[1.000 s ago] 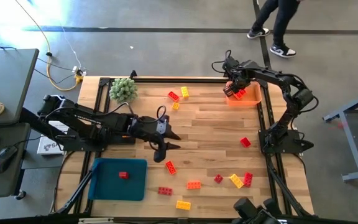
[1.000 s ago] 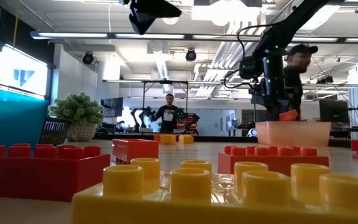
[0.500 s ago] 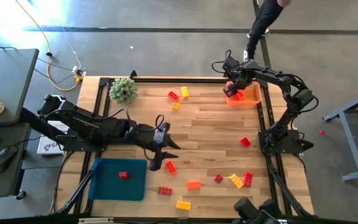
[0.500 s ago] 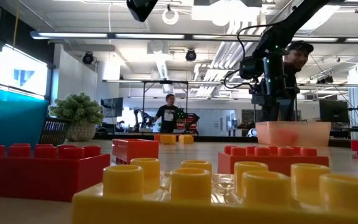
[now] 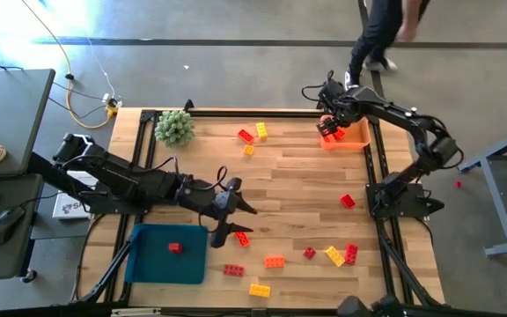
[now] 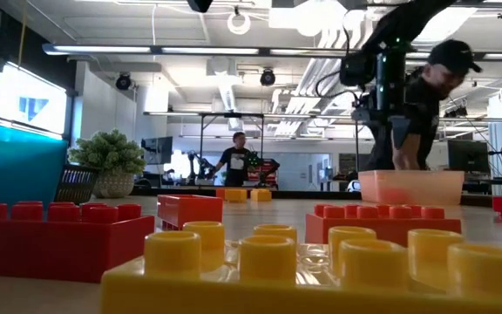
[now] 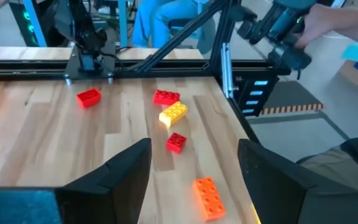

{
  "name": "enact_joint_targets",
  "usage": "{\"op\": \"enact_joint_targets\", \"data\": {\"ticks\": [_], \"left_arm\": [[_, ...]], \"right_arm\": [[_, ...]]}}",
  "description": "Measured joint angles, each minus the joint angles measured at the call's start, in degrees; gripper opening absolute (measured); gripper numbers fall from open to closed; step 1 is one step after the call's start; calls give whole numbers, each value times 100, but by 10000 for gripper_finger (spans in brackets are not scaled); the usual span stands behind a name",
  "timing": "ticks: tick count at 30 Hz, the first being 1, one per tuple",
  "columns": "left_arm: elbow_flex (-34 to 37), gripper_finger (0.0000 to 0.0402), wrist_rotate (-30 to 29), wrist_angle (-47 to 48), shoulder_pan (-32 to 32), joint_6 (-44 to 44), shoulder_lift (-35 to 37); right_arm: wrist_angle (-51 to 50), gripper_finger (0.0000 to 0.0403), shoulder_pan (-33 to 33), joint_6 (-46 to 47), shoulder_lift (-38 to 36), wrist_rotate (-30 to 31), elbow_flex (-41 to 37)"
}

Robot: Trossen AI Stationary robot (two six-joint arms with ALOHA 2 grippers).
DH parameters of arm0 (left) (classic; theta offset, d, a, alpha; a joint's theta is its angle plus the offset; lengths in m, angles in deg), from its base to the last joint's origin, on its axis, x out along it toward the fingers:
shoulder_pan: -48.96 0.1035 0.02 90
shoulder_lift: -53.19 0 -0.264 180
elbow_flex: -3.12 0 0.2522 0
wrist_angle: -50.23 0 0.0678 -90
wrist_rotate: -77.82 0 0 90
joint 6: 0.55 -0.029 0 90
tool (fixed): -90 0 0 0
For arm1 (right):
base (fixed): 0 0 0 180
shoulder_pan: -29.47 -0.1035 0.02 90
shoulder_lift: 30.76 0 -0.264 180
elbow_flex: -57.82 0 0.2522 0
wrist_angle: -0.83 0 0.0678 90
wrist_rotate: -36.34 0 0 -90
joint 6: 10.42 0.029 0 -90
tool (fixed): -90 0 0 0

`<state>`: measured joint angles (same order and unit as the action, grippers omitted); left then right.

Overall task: Sort & place blocks by color
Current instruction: Put the yellow game piece into the black bin

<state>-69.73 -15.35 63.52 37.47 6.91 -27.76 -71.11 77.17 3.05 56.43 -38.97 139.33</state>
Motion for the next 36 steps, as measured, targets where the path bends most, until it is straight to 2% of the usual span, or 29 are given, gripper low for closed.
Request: {"op": "enact_joint_targets", "data": {"ticks": [11,18,22,28,36], "left_arm": [[-9,228,-633,-138,-661,406,-486],[-18,228,-938,-413,-1123,588,-1017],[-281,228,-1031,-397,-1283,588,-1448],[-943,228,-838,-216,-1354,593,-2131],[-1594,227,-198,958,-1323,1295,-2561]], "right_arm": [[-173,236,-787,892,-810,1,0],[-261,236,-1264,1358,-961,3,0],[-238,236,-1457,1373,-963,5,0],[-239,236,-1558,1364,-963,120,0],[-249,236,-1563,1510,-963,130,0]]}}
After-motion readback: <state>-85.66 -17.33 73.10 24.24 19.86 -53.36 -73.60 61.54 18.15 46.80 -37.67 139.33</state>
